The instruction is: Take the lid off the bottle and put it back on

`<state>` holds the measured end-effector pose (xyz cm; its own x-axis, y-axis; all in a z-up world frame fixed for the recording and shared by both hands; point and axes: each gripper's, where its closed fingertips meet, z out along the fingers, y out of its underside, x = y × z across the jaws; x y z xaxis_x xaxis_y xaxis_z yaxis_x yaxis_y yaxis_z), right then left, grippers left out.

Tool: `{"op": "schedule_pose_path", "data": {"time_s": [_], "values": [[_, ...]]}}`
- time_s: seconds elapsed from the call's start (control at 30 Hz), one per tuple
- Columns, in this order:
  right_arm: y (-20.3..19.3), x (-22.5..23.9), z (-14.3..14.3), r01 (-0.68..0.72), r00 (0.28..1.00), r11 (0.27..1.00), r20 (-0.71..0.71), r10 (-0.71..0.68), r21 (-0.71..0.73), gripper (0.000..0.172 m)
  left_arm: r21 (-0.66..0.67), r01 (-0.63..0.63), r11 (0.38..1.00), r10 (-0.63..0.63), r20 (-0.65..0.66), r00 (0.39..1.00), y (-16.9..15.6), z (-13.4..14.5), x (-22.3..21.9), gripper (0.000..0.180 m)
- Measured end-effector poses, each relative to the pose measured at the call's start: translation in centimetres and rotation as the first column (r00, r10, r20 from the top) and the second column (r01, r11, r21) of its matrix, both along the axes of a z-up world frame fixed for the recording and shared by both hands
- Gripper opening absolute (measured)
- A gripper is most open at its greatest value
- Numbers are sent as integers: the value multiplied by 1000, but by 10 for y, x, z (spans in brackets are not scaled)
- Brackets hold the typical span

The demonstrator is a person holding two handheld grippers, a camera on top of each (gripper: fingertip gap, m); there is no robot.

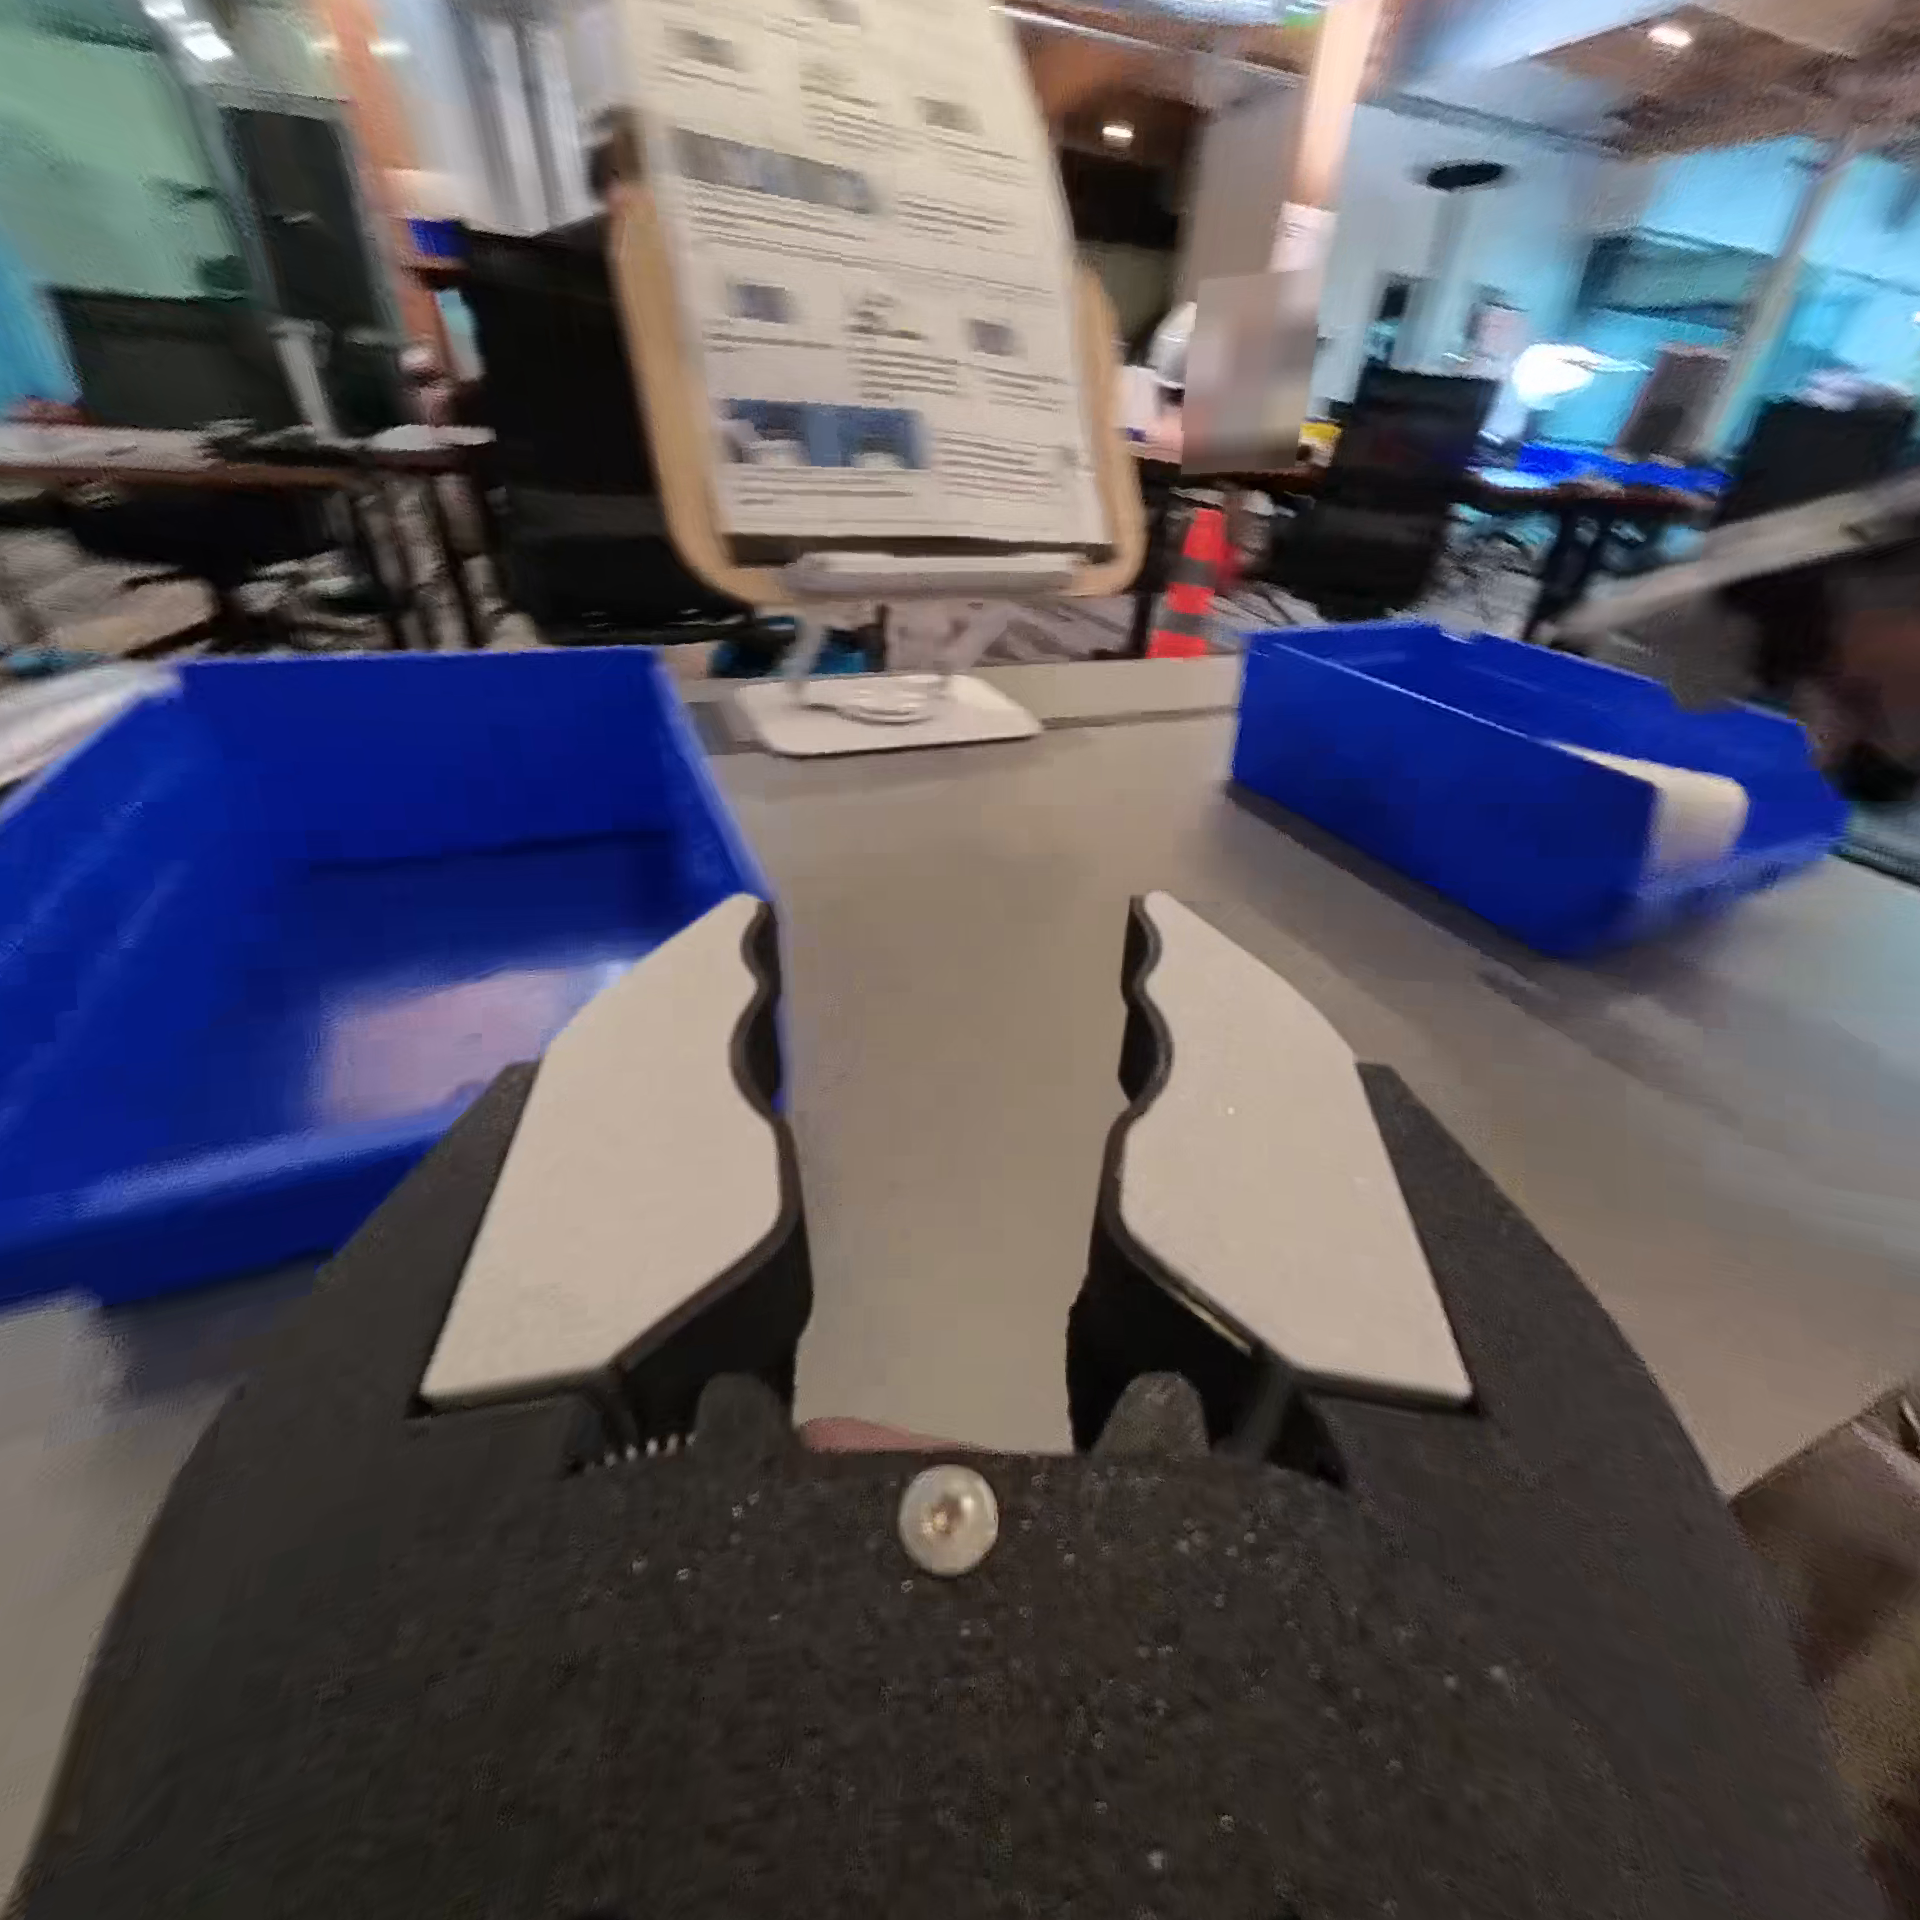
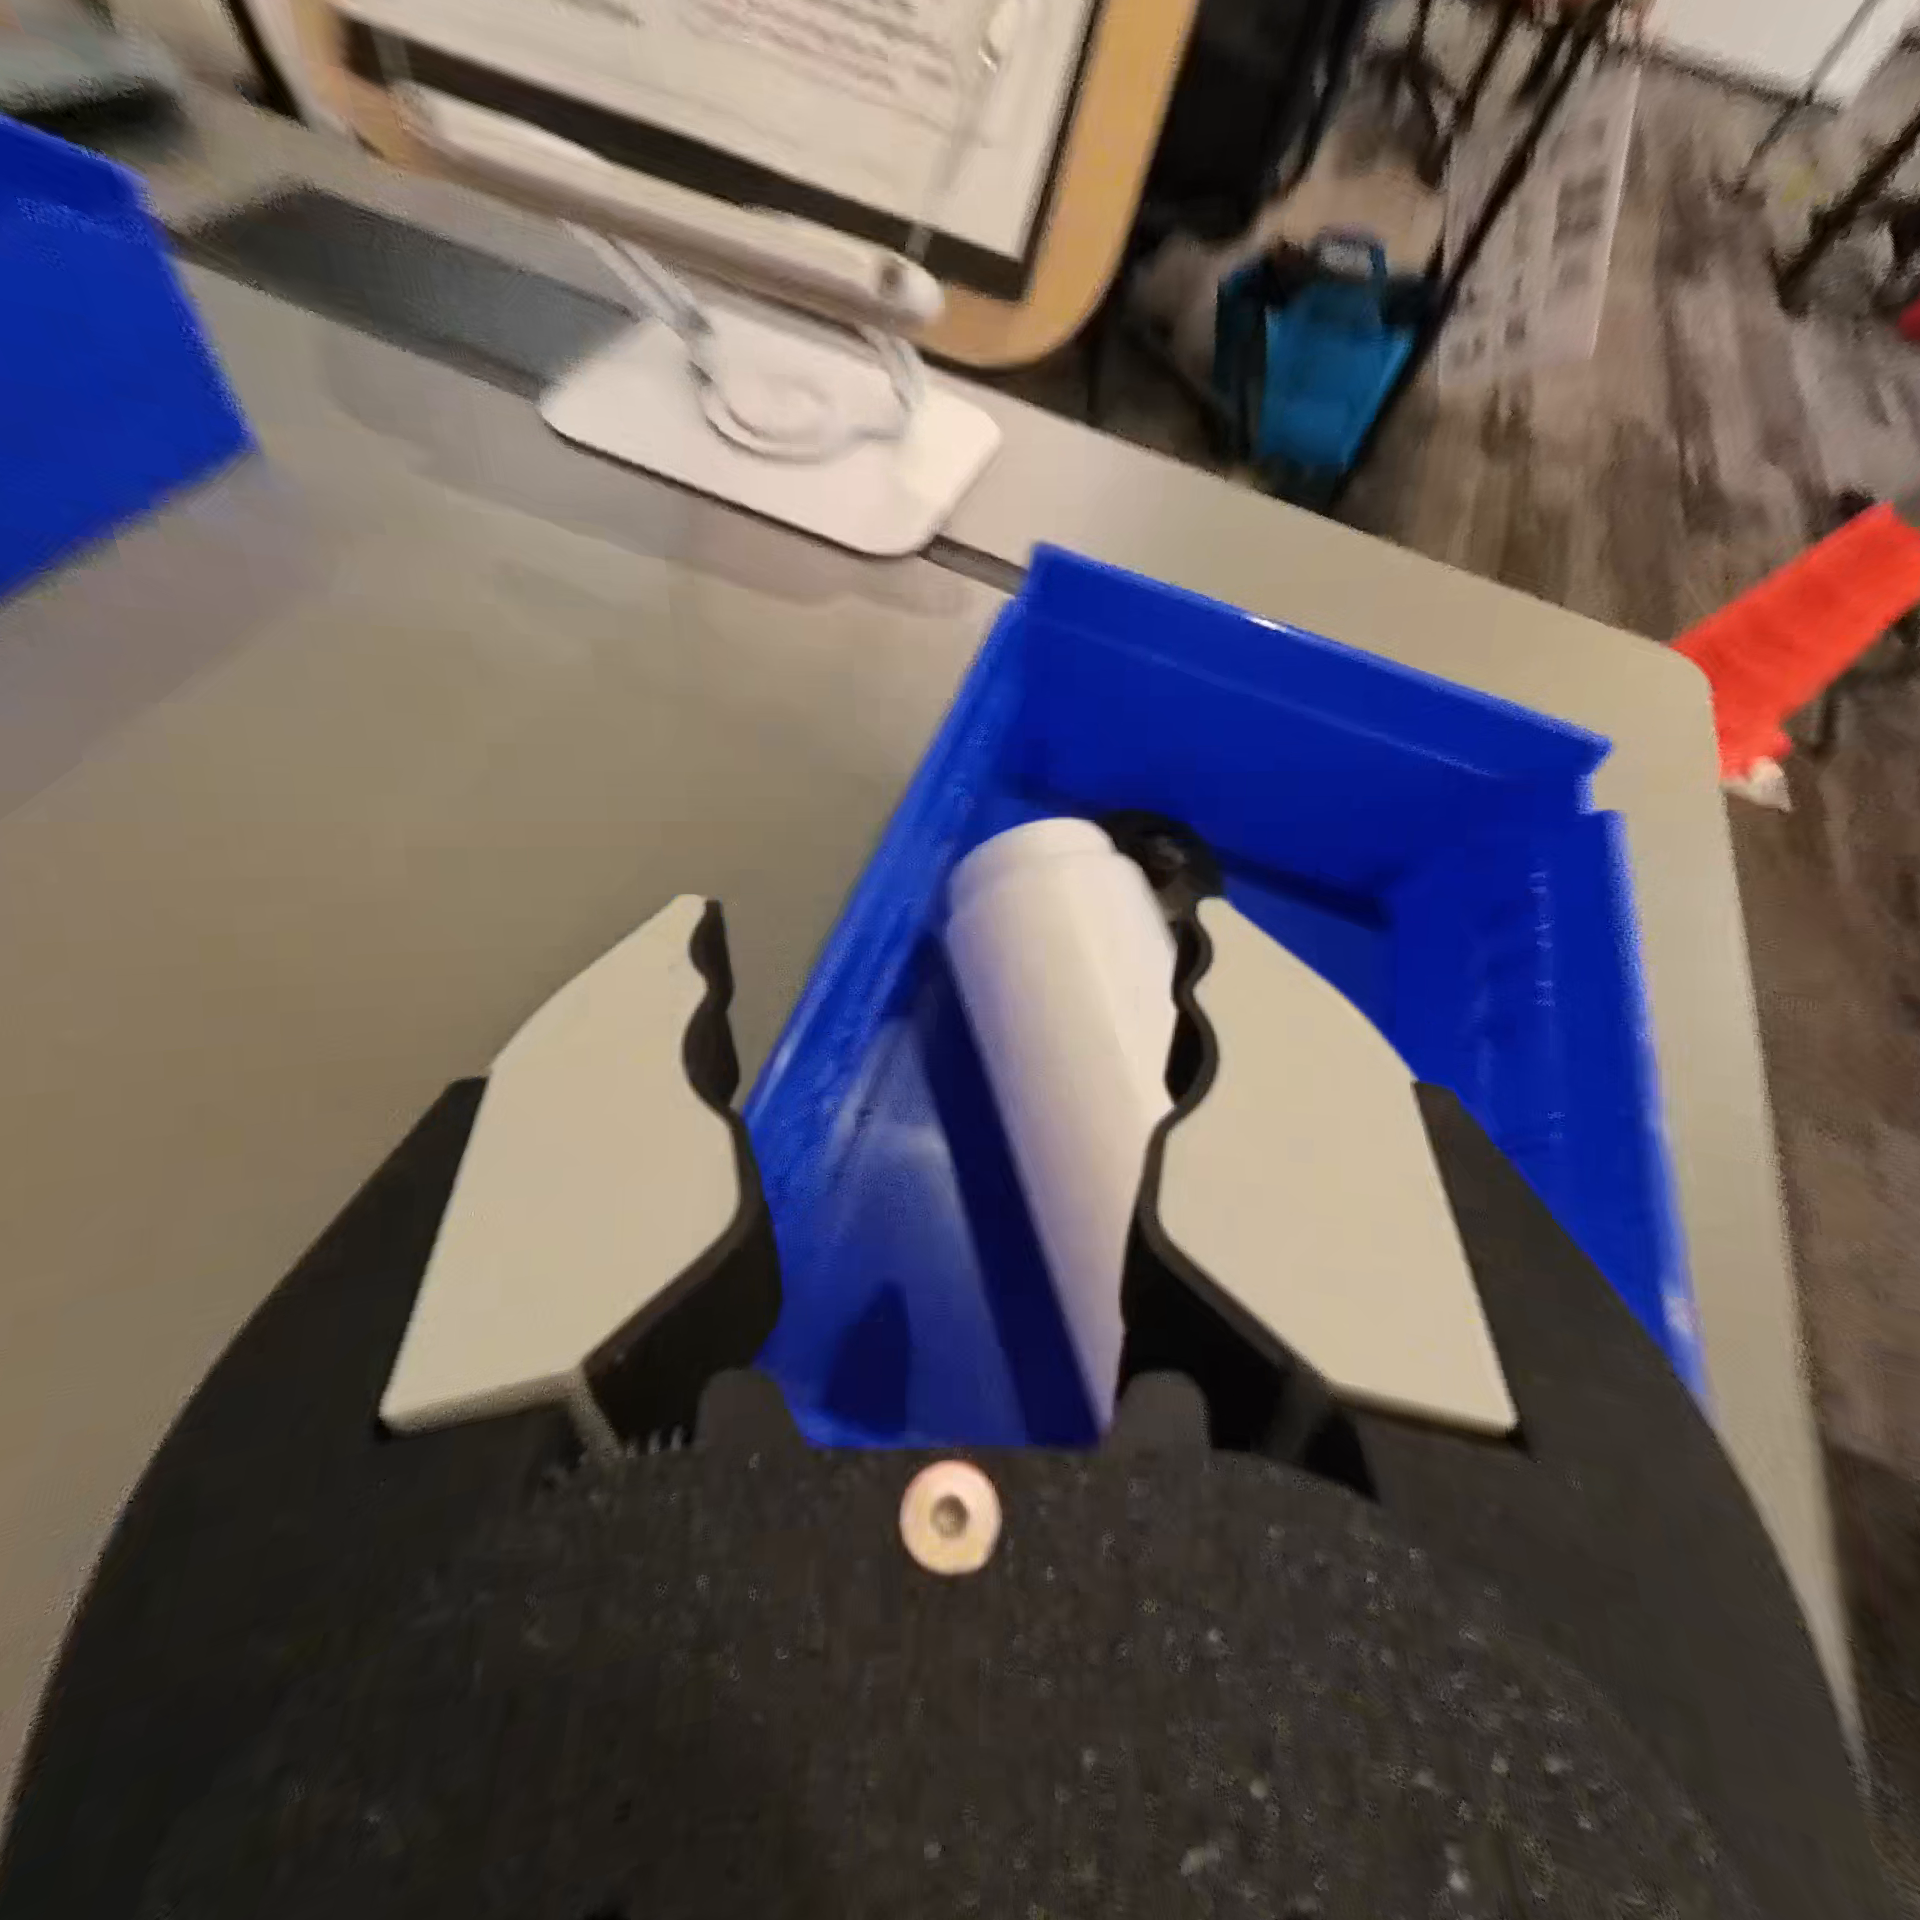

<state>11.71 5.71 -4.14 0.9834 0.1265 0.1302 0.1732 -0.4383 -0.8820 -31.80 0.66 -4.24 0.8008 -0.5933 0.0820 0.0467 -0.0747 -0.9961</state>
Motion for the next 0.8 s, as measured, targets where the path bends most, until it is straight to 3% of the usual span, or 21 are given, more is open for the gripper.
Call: {"op": "schedule_pose_path", "data": {"time_s": [0.07,0.2,0.23,0.3,0.37,0.43,0.6,0.8], "values": [[-31,-15,-18,-14,998,998,-58,17,61,90,-52,-84,995,86,44,995,1,-8,-35,62],[-99,-32,-61,39,979,991,-205,-12,129,83,-141,-213,967,214,-8,977,11,-35,-76,58],[-113,-32,-65,74,976,979,-216,-31,192,78,-143,-222,965,220,-27,975,14,-40,-80,57],[-132,-33,-61,153,961,943,-267,-73,295,85,-140,-226,964,218,-73,973,20,-48,-80,58],[-140,-41,-58,106,972,949,-232,-37,296,75,-150,-224,963,210,-103,972,22,-54,-77,58],[-143,-30,-66,134,987,951,-127,-102,279,74,-165,-214,963,200,-98,975,21,-54,-72,58],[-146,-16,-68,166,983,949,-118,-139,268,72,-156,-183,971,171,-89,981,23,-52,-59,58],[-147,-8,-60,177,984,932,-93,-155,316,67,-125,-131,983,111,-157,981,17,-50,-19,77]]}}
